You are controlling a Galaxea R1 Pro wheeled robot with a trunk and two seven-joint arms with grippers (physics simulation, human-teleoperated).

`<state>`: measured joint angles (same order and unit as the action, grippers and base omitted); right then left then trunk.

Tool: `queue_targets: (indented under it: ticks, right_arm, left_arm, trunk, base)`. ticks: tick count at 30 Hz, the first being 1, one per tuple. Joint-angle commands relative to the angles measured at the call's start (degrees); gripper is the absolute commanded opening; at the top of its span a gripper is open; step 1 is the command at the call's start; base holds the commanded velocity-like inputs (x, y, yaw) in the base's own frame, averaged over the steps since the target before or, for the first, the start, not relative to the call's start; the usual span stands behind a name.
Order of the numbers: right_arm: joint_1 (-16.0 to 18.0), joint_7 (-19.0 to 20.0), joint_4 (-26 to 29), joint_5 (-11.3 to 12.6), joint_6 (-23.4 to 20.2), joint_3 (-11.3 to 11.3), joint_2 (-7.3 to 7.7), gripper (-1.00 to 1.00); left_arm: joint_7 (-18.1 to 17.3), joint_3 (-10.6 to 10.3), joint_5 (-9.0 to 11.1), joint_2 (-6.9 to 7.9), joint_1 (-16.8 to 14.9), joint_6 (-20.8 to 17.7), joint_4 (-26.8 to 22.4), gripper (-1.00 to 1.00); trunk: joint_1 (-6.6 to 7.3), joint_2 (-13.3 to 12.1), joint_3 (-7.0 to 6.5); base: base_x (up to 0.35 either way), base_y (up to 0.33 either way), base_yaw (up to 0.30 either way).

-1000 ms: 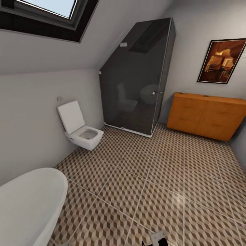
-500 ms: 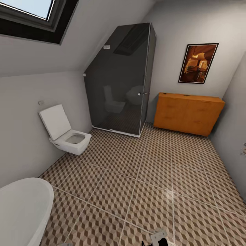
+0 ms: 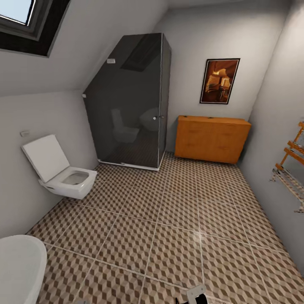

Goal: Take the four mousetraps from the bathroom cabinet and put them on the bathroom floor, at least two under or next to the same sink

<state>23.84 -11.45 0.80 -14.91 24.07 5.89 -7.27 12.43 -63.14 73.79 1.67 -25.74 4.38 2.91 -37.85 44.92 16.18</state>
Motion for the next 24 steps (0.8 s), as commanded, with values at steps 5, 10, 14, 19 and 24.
queue_targets:
  ticks: [5, 10, 14, 19, 24]
  right_arm:
    - [0.1, -0.6, -0.1, -0.3, 0.0, 0.4, -0.03, 1.0]
    - [0.1, -0.6, -0.1, -0.3, 0.0, 0.4, -0.05, 1.0]
    - [0.1, -0.6, -0.1, -0.3, 0.0, 0.4, -0.08, 1.0]
    - [0.1, -0.6, -0.1, -0.3, 0.0, 0.4, -0.08, 1.0]
    - [0.1, -0.6, -0.1, -0.2, 0.0, 0.4, -0.04, 1.0]
  left_arm:
    - [0.1, -0.4, 0.4, 0.0, 0.0, 0.1, 0.0, 1.0]
    - [0.1, -0.4, 0.4, 0.0, 0.0, 0.1, 0.0, 1.0]
    - [0.1, -0.4, 0.4, 0.0, 0.0, 0.1, 0.0, 1.0]
    - [0.1, -0.4, 0.4, 0.0, 0.0, 0.1, 0.0, 1.0]
    - [0.1, -0.4, 0.4, 0.0, 0.0, 0.1, 0.0, 1.0]
  trunk:
    - [-0.01, 0.1, -0.2]
    - [-0.01, 0.1, -0.36]
    - [-0.01, 0.1, -0.4]
    - [-0.01, 0.1, -0.42]
    - [-0.01, 0.1, -0.42]
  base:
    - [0.0, 0.0, -0.257]
    - [0.0, 0.0, -0.244]
    - [0.0, 0.0, -0.198]
    - [0.0, 0.0, -0.188]
    - [0.0, 0.0, -0.238]
